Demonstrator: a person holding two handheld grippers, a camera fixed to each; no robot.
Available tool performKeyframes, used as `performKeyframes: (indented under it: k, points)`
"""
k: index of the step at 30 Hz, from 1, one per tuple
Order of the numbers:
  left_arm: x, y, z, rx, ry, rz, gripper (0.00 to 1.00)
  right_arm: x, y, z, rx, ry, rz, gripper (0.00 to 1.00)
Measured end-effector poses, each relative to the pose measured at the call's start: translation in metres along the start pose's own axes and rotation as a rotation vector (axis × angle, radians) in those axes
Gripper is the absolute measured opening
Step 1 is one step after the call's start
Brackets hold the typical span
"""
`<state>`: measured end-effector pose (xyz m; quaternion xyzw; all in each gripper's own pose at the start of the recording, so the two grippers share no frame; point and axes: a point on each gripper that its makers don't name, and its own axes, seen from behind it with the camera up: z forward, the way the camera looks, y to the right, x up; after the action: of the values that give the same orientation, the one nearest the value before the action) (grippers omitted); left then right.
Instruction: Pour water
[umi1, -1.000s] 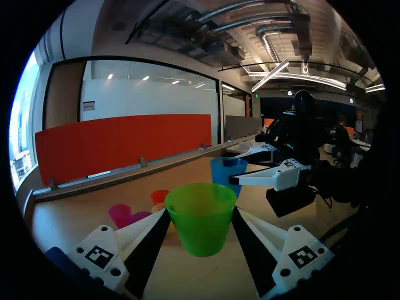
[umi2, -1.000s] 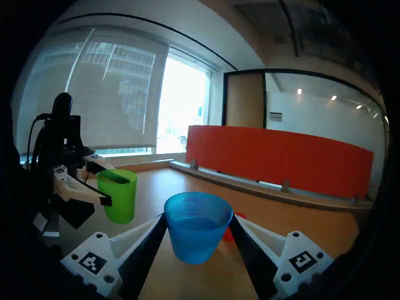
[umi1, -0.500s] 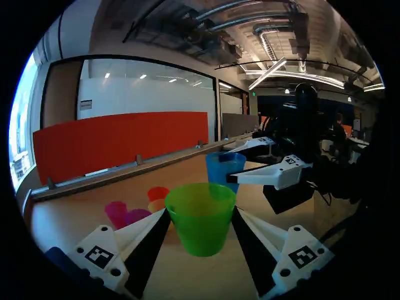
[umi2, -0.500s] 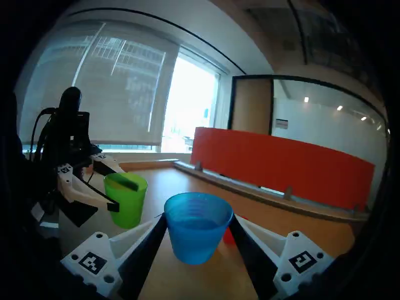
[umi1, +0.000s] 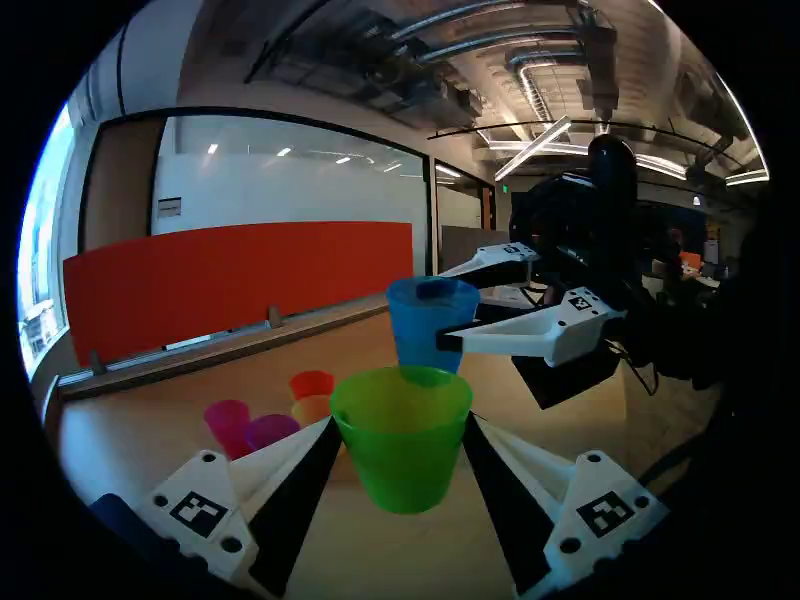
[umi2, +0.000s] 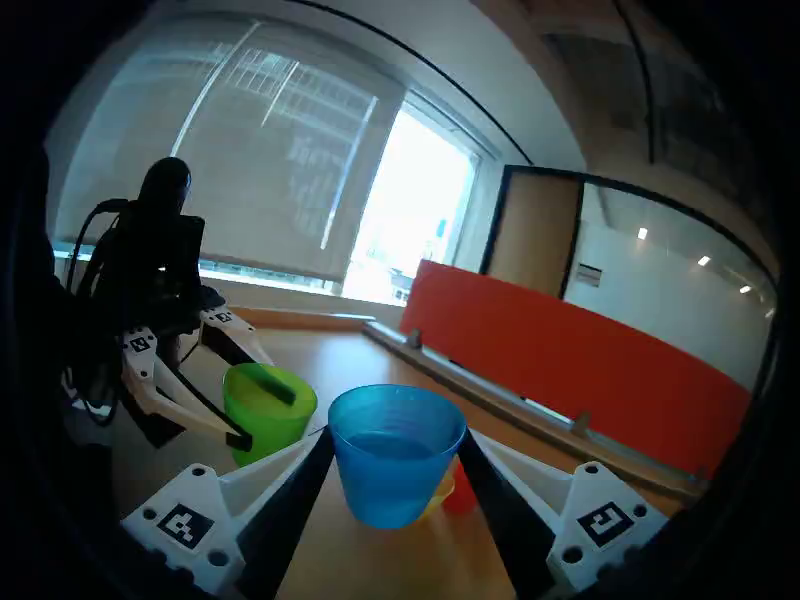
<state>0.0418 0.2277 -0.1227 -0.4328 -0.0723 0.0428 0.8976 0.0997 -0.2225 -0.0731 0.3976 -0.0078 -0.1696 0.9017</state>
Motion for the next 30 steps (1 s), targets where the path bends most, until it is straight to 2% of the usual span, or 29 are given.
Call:
performKeyframes:
  k: [15, 24, 30]
  points:
    - [-0.001, 0.008, 0.004, -0.023, 0.005, 0.006, 0.85, 0.014, -0.005, 0.009, 0.051, -0.026, -0.182, 0.91]
    - [-0.001, 0.015, 0.006, -0.040, 0.006, 0.015, 0.85, 0.020, -0.007, 0.013, 0.069, -0.042, -0.264, 0.91]
    - [0.000, 0.016, 0.006, -0.040, 0.012, 0.019, 0.85, 0.023, -0.009, 0.016, 0.085, -0.050, -0.315, 0.91]
